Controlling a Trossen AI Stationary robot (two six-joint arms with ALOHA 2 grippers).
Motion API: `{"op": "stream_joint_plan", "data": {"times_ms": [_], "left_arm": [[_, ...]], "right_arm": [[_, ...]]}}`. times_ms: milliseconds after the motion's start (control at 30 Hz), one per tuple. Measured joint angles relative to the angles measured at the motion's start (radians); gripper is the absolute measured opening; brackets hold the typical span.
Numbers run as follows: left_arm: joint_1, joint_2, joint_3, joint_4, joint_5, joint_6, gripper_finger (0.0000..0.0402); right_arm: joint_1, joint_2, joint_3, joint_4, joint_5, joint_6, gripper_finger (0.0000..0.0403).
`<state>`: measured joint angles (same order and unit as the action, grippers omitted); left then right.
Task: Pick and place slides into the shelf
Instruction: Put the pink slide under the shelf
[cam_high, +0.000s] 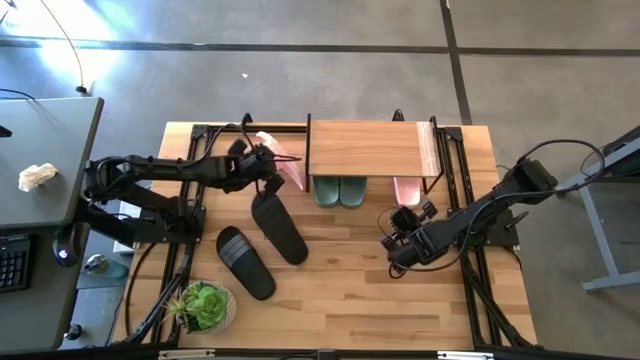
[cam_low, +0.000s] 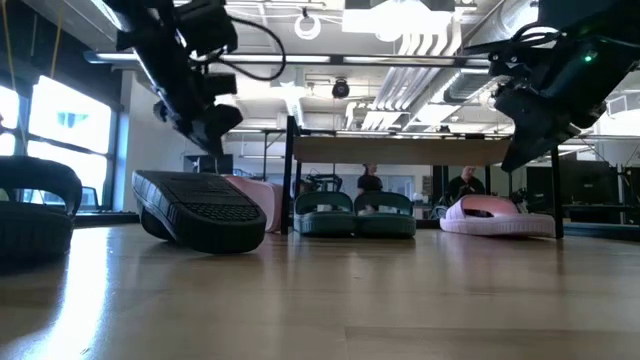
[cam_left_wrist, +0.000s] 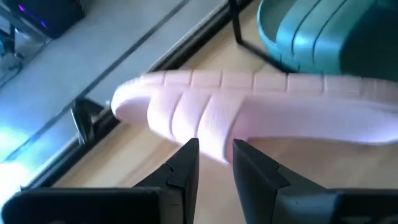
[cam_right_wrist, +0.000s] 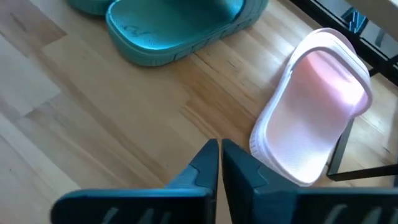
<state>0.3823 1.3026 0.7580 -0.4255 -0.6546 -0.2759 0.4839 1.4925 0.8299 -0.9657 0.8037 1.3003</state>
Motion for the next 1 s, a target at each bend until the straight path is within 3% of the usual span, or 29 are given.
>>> {"op": "stream_joint_plan", "data": {"times_ms": [167, 367, 667, 1000], "left_arm": [[0.007, 0.03, -0.005, 0.031, 0.004, -0.03, 0.0094], [0.012, 0.077, -0.005, 0.064, 0.002, -0.036, 0.0151], [0.017, 0.183, -0.005, 0.121, -0.072, -0.036, 0.0227], [0.027, 0.255, -0.004, 0.176, -0.158, -0.036, 0.0243]], "right_arm": [[0.002, 0.0, 0.0, 0.006, 0.017, -0.005, 0.0051], [0.001, 0.0, 0.0, 0.014, 0.023, -0.026, 0.0082], [0.001, 0.0, 0.0, 0.023, 0.024, -0.05, 0.0085], [0.001, 0.0, 0.0, 0.036, 0.016, -0.052, 0.0085]]}}
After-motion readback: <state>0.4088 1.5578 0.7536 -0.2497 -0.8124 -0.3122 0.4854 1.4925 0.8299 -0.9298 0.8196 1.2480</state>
